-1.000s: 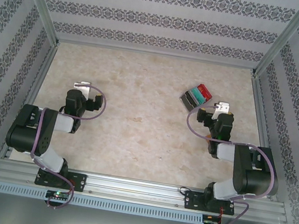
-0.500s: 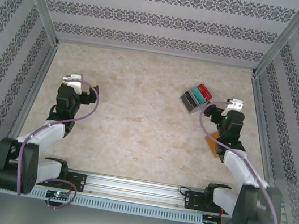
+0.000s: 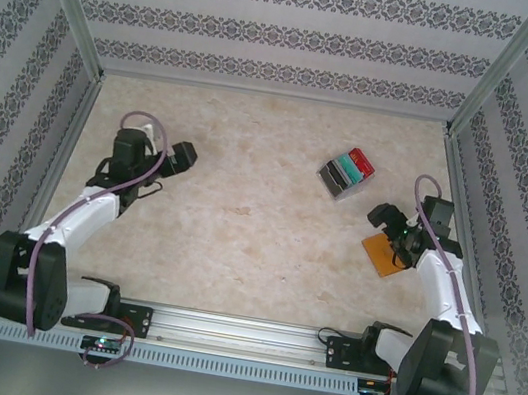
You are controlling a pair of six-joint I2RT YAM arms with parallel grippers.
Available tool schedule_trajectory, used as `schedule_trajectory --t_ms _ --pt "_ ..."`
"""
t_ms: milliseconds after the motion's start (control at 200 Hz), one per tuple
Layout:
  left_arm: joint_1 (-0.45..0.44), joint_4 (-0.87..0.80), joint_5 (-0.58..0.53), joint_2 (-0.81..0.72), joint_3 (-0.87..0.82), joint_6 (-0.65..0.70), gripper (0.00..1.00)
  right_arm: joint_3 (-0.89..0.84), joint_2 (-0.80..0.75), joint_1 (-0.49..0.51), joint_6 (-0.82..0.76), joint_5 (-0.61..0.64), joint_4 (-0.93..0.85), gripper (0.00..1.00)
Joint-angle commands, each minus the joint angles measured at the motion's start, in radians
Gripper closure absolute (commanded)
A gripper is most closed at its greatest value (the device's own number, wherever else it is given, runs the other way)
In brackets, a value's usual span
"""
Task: Put the credit cards into the card holder
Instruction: Move the card holder to the center of the table.
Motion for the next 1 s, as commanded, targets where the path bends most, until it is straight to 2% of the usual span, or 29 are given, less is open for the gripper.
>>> schedule_trajectory --t_ms 0,120,260,365,405,510,590,734,909,999 --pt "-0.087 -0.046 0.059 0.016 0.054 -0.032 0.01 0.006 -0.041 0.001 0.068 0.149 -0.143 0.02" --pt "-0.156 -0.052 -0.002 0.046 0.07 -0.025 0.01 0.014 -0.023 0.001 0.058 0.113 -0.111 0.02" --pt "-0.174 -0.047 -0.012 0.076 0.085 -0.03 0.01 0.056 0.098 0.001 0.148 0.23 -0.135 0.02" --pt "-0.177 -0.064 -0.013 0.077 0.095 -0.02 0.01 0.089 0.198 0.025 0.181 0.117 -0.09 0.02" --pt "-0.177 -0.064 -0.016 0.069 0.091 -0.014 0.01 0.094 0.227 0.045 0.21 0.114 -0.074 0.02" --pt "-0.178 -0.069 -0.033 0.053 0.085 -0.011 0.01 0.114 0.27 0.131 0.3 0.189 -0.081 0.02" --pt "-0.177 -0.096 -0.043 0.052 0.095 -0.001 0.01 0.095 0.293 0.178 0.372 0.108 -0.042 0.02" --pt "-0.177 -0.149 -0.084 0.028 0.109 0.025 0.01 -0.044 0.256 0.297 0.54 0.091 0.035 0.06" --pt "-0.177 -0.137 -0.063 0.019 0.107 0.033 0.01 -0.127 0.185 0.532 0.783 0.084 0.22 0.1" --pt "-0.177 -0.122 -0.037 0.052 0.12 0.012 0.01 -0.082 0.192 0.65 0.816 0.081 0.329 0.12"
